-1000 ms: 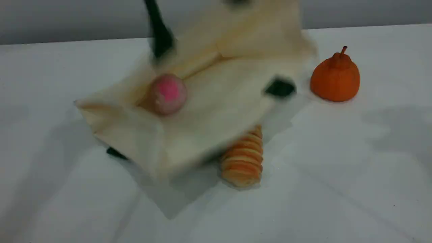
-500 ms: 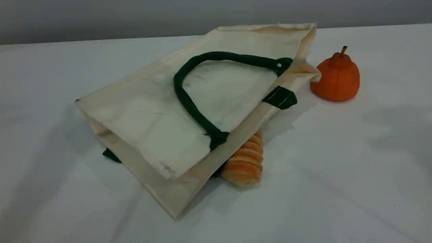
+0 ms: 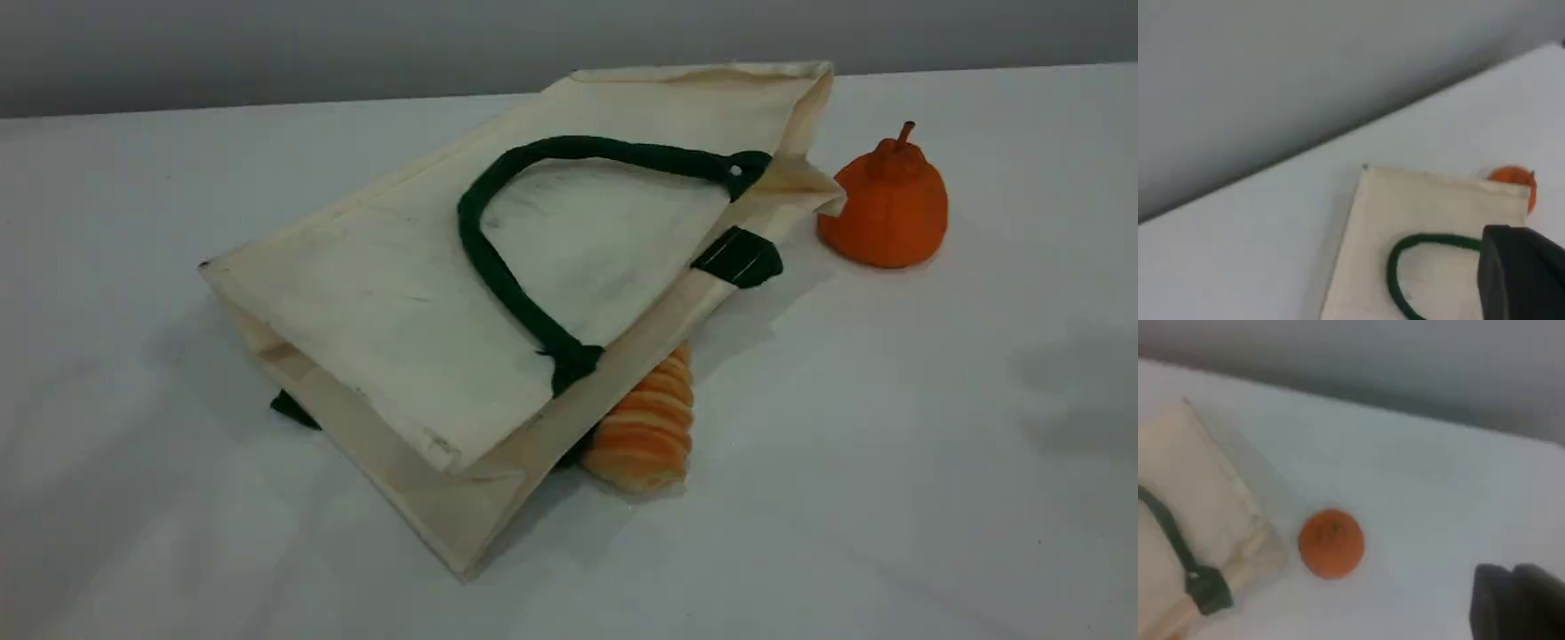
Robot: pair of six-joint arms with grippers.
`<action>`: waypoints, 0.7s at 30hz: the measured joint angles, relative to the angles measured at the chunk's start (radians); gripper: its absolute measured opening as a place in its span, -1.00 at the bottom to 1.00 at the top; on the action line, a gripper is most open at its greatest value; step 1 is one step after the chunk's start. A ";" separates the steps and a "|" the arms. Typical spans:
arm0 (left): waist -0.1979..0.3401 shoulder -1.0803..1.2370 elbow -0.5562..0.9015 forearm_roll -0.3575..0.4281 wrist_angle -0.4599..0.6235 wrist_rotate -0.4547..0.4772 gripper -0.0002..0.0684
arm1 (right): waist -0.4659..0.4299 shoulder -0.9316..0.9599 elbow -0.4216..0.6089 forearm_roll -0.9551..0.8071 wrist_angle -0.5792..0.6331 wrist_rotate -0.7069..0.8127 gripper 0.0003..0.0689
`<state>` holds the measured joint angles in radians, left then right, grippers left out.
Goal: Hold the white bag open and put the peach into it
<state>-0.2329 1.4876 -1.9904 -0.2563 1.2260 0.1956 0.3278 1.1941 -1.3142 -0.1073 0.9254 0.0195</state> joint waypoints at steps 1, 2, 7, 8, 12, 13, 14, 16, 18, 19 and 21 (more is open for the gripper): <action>0.000 -0.029 0.011 0.002 -0.002 -0.010 -0.97 | 0.000 -0.026 0.000 0.009 0.007 -0.001 -0.94; 0.000 -0.060 0.029 0.001 -0.005 -0.015 -0.97 | 0.000 -0.058 0.000 0.021 0.017 -0.006 -0.94; 0.000 -0.225 0.190 0.037 -0.010 -0.016 -0.97 | 0.000 -0.227 0.000 0.091 0.086 -0.058 -0.94; 0.000 -0.266 0.225 0.053 -0.010 -0.016 -0.97 | 0.000 -0.255 0.000 0.107 0.104 -0.065 -0.94; 0.000 -0.431 0.400 0.107 -0.009 -0.020 -0.97 | 0.000 -0.383 0.032 0.186 0.160 -0.110 -0.94; 0.000 -0.476 0.450 0.108 -0.008 -0.020 -0.97 | 0.000 -0.418 0.048 0.206 0.158 -0.118 -0.94; 0.000 -0.514 0.500 0.108 -0.008 -0.020 -0.97 | 0.000 -0.452 0.069 0.228 0.155 -0.124 -0.94; 0.000 -0.607 0.592 0.108 -0.006 -0.020 -0.97 | 0.000 -0.513 0.118 0.260 0.155 -0.141 -0.94; 0.000 -0.693 0.688 0.108 -0.004 -0.020 -0.97 | 0.000 -0.582 0.180 0.268 0.160 -0.160 -0.94; 0.000 -0.739 0.726 0.108 -0.004 -0.020 -0.97 | 0.000 -0.612 0.214 0.264 0.171 -0.172 -0.94; 0.000 -0.823 0.809 0.108 -0.004 -0.020 -0.97 | 0.000 -0.684 0.280 0.264 0.186 -0.190 -0.94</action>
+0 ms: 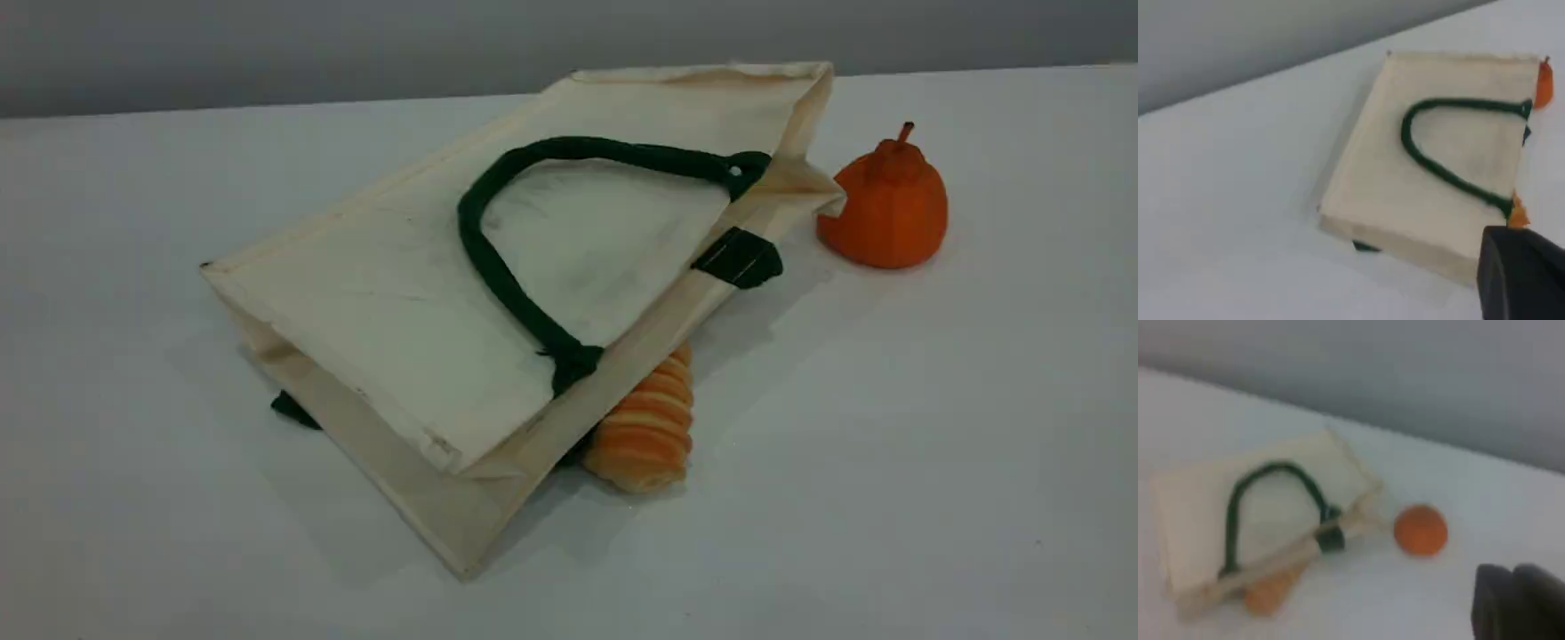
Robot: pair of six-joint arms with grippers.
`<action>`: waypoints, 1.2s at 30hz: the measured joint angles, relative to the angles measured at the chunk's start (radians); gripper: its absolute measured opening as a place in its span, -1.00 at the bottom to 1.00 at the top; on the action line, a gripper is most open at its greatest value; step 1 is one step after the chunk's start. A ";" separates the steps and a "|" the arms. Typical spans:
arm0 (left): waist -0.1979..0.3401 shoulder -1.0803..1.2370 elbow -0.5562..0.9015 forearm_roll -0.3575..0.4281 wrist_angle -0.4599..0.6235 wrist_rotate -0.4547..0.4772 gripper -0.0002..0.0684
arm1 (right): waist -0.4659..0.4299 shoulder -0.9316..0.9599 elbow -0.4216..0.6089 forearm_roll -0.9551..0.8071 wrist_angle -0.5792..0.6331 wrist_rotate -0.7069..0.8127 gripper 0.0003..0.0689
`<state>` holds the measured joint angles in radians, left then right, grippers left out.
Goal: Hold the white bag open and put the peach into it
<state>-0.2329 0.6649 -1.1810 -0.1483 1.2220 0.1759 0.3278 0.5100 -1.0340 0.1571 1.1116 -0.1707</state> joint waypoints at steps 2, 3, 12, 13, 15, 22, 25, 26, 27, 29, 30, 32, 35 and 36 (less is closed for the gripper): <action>0.000 -0.089 0.068 0.000 0.000 0.000 -0.97 | 0.000 -0.071 0.075 0.000 -0.002 -0.001 -0.94; 0.000 -0.132 0.103 0.000 0.000 -0.003 -0.97 | 0.000 -0.112 0.106 0.000 0.000 -0.001 -0.94; 0.000 -0.396 0.366 0.000 -0.003 -0.032 -0.97 | 0.000 -0.456 0.393 0.001 0.000 0.001 -0.94; 0.000 -0.409 0.395 -0.002 -0.016 -0.032 -0.97 | 0.000 -0.484 0.413 0.001 0.000 0.001 -0.94; 0.000 -0.420 0.449 -0.006 -0.057 -0.031 -0.97 | 0.000 -0.510 0.449 0.000 0.000 0.001 -0.94; 0.000 -0.419 0.577 -0.011 -0.137 -0.030 -0.97 | 0.000 -0.511 0.525 -0.005 -0.033 0.000 -0.94; 0.000 -0.419 0.610 -0.012 -0.168 -0.030 -0.97 | 0.000 -0.510 0.527 -0.006 -0.044 0.000 -0.94; 0.000 -0.419 0.621 -0.012 -0.178 -0.029 -0.97 | 0.000 -0.510 0.527 -0.006 -0.043 0.000 -0.94; 0.000 -0.419 0.627 -0.012 -0.188 -0.029 -0.97 | 0.000 -0.510 0.527 -0.006 -0.043 0.000 -0.94; 0.000 -0.419 0.639 -0.011 -0.211 -0.029 -0.97 | 0.000 -0.510 0.527 -0.006 -0.041 0.000 -0.93; 0.000 -0.419 0.644 -0.007 -0.218 -0.029 -0.97 | 0.000 -0.510 0.527 -0.006 -0.041 0.000 -0.93; 0.001 -0.419 0.650 0.004 -0.218 -0.029 -0.97 | 0.000 -0.510 0.527 -0.006 -0.041 0.000 -0.92; 0.001 -0.419 0.650 0.043 -0.178 -0.028 -0.97 | 0.000 -0.510 0.527 -0.006 -0.039 0.000 -0.91; 0.001 -0.419 0.650 0.068 -0.151 -0.035 -0.97 | 0.000 -0.510 0.527 -0.007 -0.039 0.000 -0.91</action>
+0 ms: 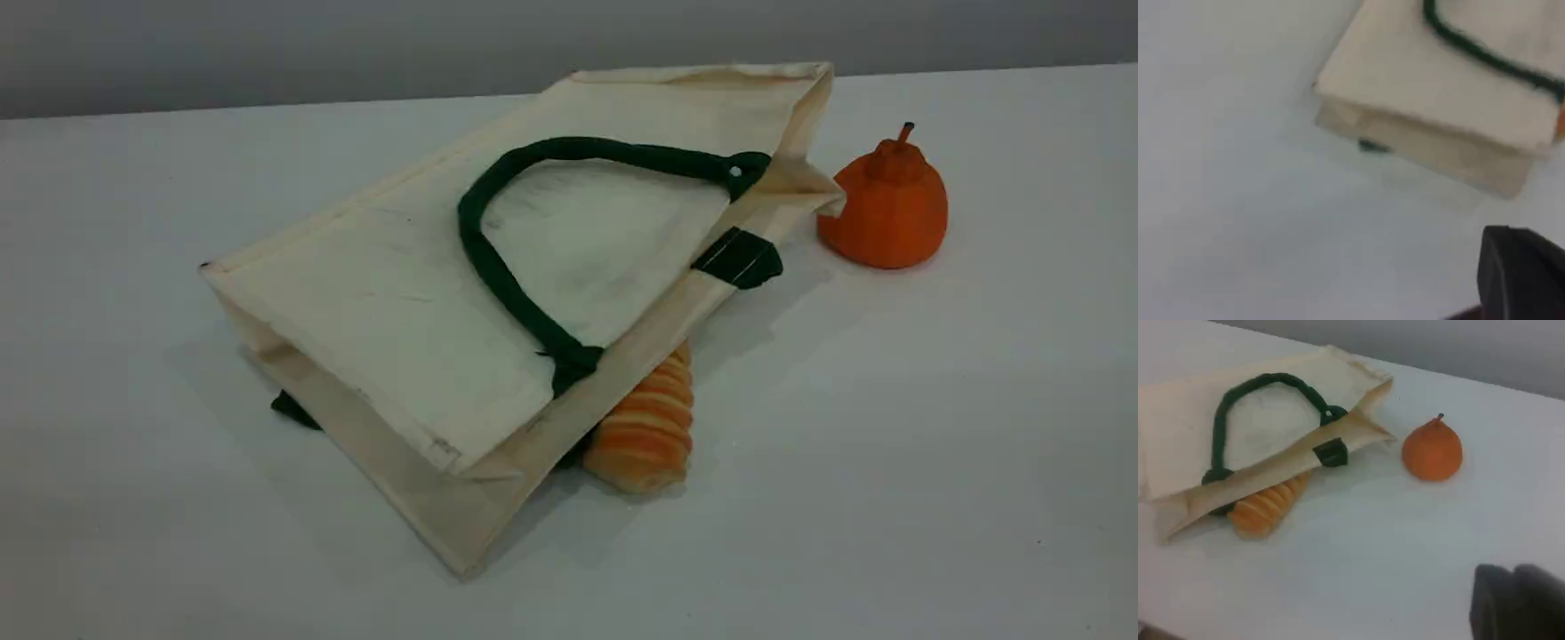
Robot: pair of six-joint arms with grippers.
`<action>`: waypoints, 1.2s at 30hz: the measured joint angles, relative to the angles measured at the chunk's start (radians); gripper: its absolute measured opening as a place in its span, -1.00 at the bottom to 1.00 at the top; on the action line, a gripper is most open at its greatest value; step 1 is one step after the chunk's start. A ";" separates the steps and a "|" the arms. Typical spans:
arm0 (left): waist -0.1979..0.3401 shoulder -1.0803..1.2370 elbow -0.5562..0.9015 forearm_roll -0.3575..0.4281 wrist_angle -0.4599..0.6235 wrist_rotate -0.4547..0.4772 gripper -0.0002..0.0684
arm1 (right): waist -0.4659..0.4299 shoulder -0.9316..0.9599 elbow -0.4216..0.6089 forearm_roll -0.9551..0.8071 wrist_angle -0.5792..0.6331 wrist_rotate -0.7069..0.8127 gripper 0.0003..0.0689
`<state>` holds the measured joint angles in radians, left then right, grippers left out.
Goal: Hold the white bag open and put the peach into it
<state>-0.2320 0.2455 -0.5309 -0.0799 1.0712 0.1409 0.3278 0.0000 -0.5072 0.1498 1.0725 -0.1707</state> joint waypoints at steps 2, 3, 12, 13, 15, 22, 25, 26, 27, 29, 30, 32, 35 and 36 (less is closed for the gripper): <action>0.000 0.000 0.000 0.047 0.040 -0.040 -0.97 | 0.000 0.000 0.000 0.000 0.000 0.001 -0.91; 0.000 0.000 0.000 0.063 0.053 -0.061 -0.97 | 0.000 0.000 0.000 0.000 0.000 0.001 -0.91; 0.000 0.000 0.029 0.106 0.009 -0.133 -0.97 | 0.000 0.000 -0.001 0.000 0.000 0.002 -0.90; 0.000 0.000 0.029 0.107 0.004 -0.135 -0.97 | 0.000 0.000 -0.001 0.000 0.000 0.002 -0.90; 0.000 0.000 0.029 0.107 0.004 -0.141 -0.97 | 0.000 0.000 -0.001 0.000 0.000 0.002 -0.90; 0.000 0.000 0.028 0.107 0.006 -0.152 -0.97 | 0.000 0.000 -0.001 0.004 0.000 0.004 -0.90; 0.000 0.000 0.028 0.107 0.008 -0.152 -0.97 | 0.000 0.000 -0.001 0.004 0.000 0.004 -0.89; 0.000 0.000 0.028 0.107 0.008 -0.152 -0.97 | 0.000 0.000 -0.001 0.004 0.000 0.004 -0.88; 0.002 -0.002 0.028 0.107 0.008 -0.152 -0.96 | 0.000 0.000 -0.001 0.004 0.000 0.005 -0.88; 0.020 -0.010 0.028 0.107 0.008 -0.151 -0.96 | 0.000 0.000 -0.001 0.004 0.000 0.005 -0.88; 0.037 -0.014 0.028 0.107 0.008 -0.151 -0.96 | 0.000 0.000 -0.001 0.004 0.000 0.005 -0.88; 0.077 -0.028 0.028 0.107 0.008 -0.151 -0.96 | 0.000 0.000 -0.001 0.004 0.000 0.005 -0.87; 0.137 -0.066 0.028 0.107 0.008 -0.151 -0.94 | -0.006 0.000 -0.001 0.006 0.000 0.005 -0.86; 0.152 -0.080 0.028 0.107 0.008 -0.151 -0.94 | -0.014 0.000 -0.001 0.006 0.000 0.005 -0.86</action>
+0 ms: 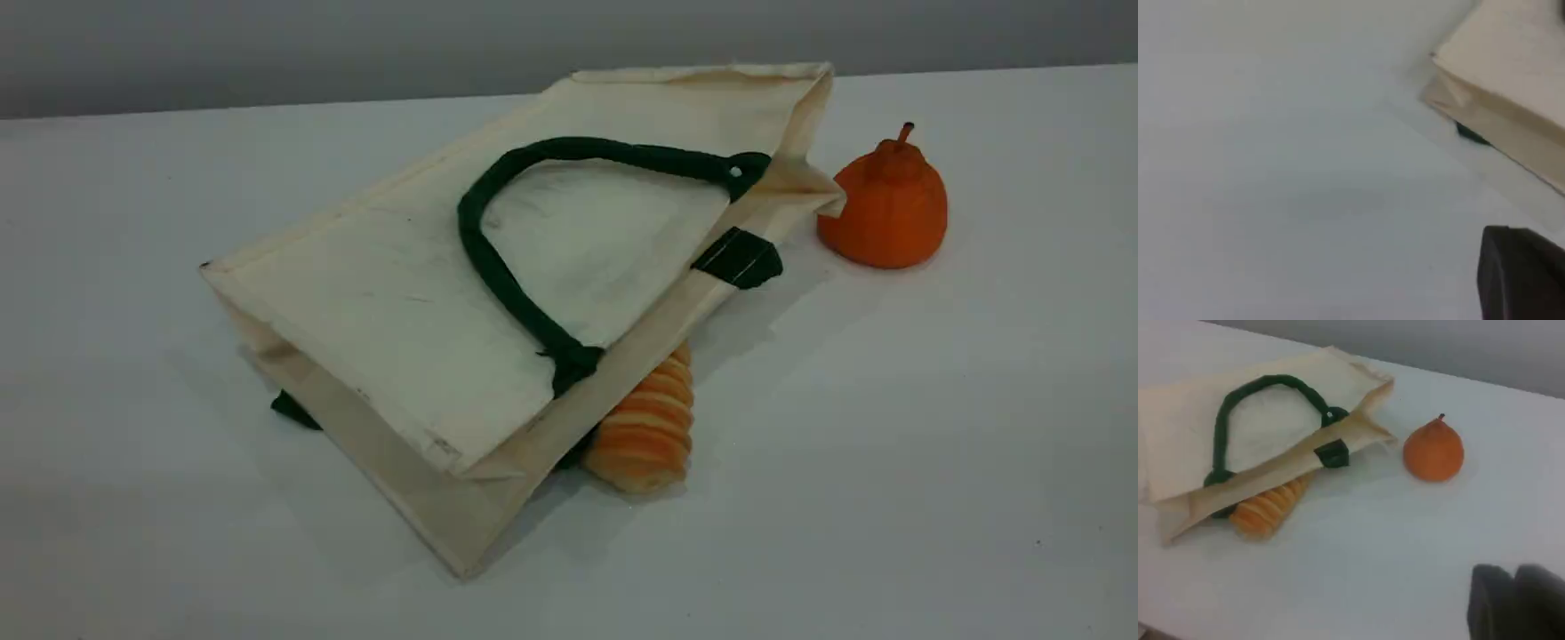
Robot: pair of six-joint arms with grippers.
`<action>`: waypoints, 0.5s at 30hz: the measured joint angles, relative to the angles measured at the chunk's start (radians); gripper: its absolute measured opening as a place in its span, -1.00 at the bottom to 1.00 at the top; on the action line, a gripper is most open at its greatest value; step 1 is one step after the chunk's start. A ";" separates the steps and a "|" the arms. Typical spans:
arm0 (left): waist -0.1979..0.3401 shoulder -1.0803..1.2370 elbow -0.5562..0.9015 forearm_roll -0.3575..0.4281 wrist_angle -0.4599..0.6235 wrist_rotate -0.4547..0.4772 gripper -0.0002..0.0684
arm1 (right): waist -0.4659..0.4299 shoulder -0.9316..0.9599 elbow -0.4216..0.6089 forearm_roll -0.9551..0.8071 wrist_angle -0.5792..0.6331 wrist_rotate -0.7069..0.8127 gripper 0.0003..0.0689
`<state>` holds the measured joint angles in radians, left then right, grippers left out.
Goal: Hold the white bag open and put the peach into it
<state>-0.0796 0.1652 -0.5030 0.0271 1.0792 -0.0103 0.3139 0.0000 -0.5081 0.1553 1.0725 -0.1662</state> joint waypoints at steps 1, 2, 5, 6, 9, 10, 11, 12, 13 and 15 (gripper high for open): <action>0.014 -0.018 0.000 0.000 0.000 0.000 -0.94 | -0.014 0.000 0.000 0.000 0.000 0.001 -0.85; 0.029 -0.035 0.000 0.000 0.000 0.001 -0.94 | -0.030 0.000 0.000 0.000 0.000 0.001 -0.85; 0.064 -0.079 0.000 0.000 0.000 0.001 -0.93 | -0.087 0.000 0.000 0.000 0.000 0.001 -0.83; 0.075 -0.093 0.000 0.000 0.000 0.001 -0.93 | -0.109 0.000 0.000 0.000 0.000 0.001 -0.83; 0.111 -0.122 0.000 0.000 0.000 0.001 -0.93 | -0.170 0.000 0.000 0.000 0.000 0.001 -0.82; 0.111 -0.127 0.000 0.000 0.000 0.001 -0.92 | -0.185 0.000 0.000 0.000 0.000 0.001 -0.82; 0.111 -0.136 0.000 -0.001 0.000 0.001 -0.92 | -0.193 0.000 0.000 0.000 0.000 0.001 -0.81; 0.111 -0.146 0.000 -0.001 0.000 0.001 -0.92 | -0.195 0.000 0.000 0.000 0.000 0.000 -0.81; 0.111 -0.159 0.000 -0.001 0.000 0.001 -0.91 | -0.195 0.000 0.000 0.000 0.000 0.000 -0.80; 0.117 -0.167 0.000 -0.001 0.000 0.001 -0.91 | -0.195 0.000 0.000 0.000 0.000 0.000 -0.80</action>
<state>0.0379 -0.0017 -0.5030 0.0261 1.0792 -0.0094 0.1186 0.0000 -0.5081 0.1553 1.0725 -0.1659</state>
